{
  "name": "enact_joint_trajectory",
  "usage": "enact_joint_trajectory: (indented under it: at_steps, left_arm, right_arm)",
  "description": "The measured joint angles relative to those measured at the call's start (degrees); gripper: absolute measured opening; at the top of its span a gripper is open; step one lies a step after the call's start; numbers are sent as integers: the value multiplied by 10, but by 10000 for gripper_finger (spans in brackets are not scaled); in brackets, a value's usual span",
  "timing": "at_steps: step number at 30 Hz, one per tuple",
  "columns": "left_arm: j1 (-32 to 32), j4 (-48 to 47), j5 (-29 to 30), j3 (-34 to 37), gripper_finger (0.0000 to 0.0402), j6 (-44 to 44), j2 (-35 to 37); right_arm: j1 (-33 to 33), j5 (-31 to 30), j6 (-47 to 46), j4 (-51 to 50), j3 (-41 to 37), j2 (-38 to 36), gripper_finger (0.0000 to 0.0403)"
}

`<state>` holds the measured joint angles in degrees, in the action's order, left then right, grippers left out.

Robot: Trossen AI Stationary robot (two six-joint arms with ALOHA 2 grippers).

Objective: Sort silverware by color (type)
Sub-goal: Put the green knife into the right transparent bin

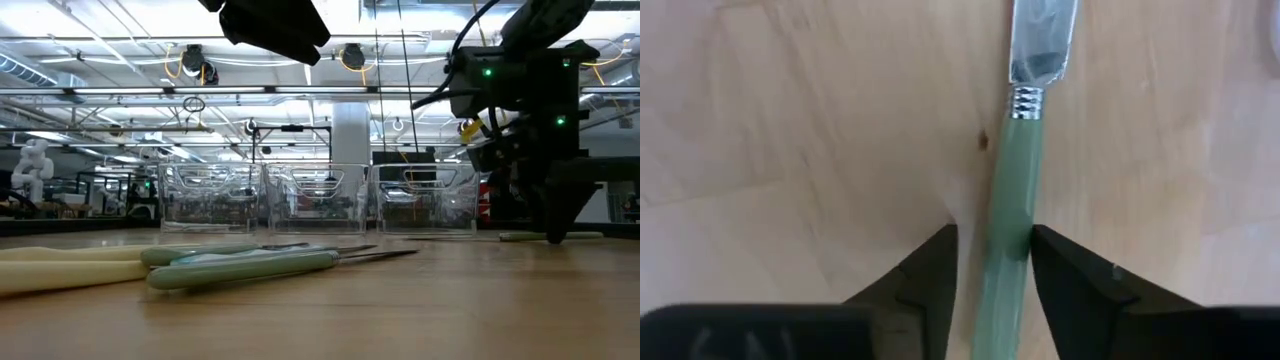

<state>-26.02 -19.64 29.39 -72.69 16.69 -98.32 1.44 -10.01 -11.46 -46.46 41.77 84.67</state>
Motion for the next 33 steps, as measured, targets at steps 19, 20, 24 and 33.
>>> enact_joint_trajectory:
  at_steps: [19,20,24,33]
  left_arm:
    - [1,1,0,0,230,-3,0]
    - [1,1,0,0,230,-3,0]
    - [1,1,0,0,230,-4,0]
    - [1,2,0,0,230,-4,0]
  right_arm:
    - [18,14,-13,57,-1,21,22]
    - [21,14,-14,58,-1,21,22]
    - [30,21,-16,59,-1,19,21]
    - [32,11,-11,58,-2,19,20]
